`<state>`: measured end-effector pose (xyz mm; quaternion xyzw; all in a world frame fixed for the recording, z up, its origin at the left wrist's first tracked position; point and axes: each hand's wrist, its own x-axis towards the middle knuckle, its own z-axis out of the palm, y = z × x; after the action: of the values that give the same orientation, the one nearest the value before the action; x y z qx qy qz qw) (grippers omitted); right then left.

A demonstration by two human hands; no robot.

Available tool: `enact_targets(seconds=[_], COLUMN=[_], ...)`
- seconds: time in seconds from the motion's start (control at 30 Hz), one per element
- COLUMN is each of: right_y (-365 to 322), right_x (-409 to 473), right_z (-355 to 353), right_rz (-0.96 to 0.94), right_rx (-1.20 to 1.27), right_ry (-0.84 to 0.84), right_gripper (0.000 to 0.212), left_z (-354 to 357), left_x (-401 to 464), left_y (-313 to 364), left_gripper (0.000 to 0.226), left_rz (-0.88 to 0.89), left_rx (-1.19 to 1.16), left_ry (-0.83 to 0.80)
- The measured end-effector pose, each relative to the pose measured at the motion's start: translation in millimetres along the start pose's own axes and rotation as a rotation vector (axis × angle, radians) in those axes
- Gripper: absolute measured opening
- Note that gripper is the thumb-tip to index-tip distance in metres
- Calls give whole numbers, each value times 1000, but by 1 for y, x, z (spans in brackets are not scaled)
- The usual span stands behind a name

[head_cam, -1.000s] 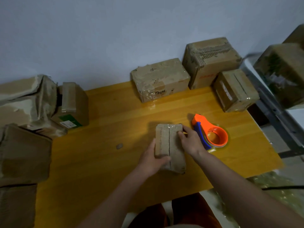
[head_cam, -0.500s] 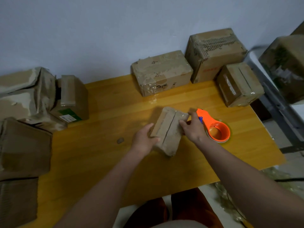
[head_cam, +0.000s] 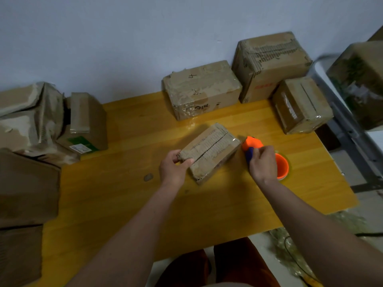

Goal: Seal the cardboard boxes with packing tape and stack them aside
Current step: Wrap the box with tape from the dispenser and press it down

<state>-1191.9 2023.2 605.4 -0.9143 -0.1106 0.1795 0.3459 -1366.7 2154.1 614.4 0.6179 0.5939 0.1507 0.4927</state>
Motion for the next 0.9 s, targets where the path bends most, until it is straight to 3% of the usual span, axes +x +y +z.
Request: enact_targets(seconds=[0.17, 0.23, 0.3, 0.37, 0.4, 0.43, 0.5, 0.57, 0.63, 0.77, 0.9], right_y=[26, 28, 29, 30, 31, 32, 35, 36, 36, 21, -3], right_x=[-7, -8, -5, -1, 1, 3, 5, 6, 5, 6, 3], right_z=[6, 7, 6, 2, 0, -2, -4, -5, -6, -20, -38], right_rz=[92, 88, 87, 71, 57, 44, 31, 25, 17, 48, 223], right_rx=[-380, -473, -561, -651, -693, -726, -736, -690, -620, -177, 363], right_ry=[12, -9, -57, -101, -111, -120, -141, -172, -198, -263, -304], right_gripper=[67, 70, 67, 61, 56, 52, 46, 42, 38, 23, 18], left_z=[12, 19, 21, 11, 5, -1, -14, -23, -26, -14, 5], left_x=[-19, -32, -45, -44, -37, -27, -1, 26, 48, 52, 14], left_y=[-4, -3, 1, 4, 7, 11, 21, 30, 34, 48, 39], left_gripper=[31, 34, 34, 13, 22, 51, 103, 124, 128, 124, 128], left_rz=[-107, -91, 82, 415, 545, 630, 633, 605, 587, 622, 383], left_rx=[92, 89, 98, 209, 342, 500, 852, 1155, 1311, 1337, 1310], left_ry=[197, 137, 96, 163, 145, 43, -266, -440, -478, -349, -147])
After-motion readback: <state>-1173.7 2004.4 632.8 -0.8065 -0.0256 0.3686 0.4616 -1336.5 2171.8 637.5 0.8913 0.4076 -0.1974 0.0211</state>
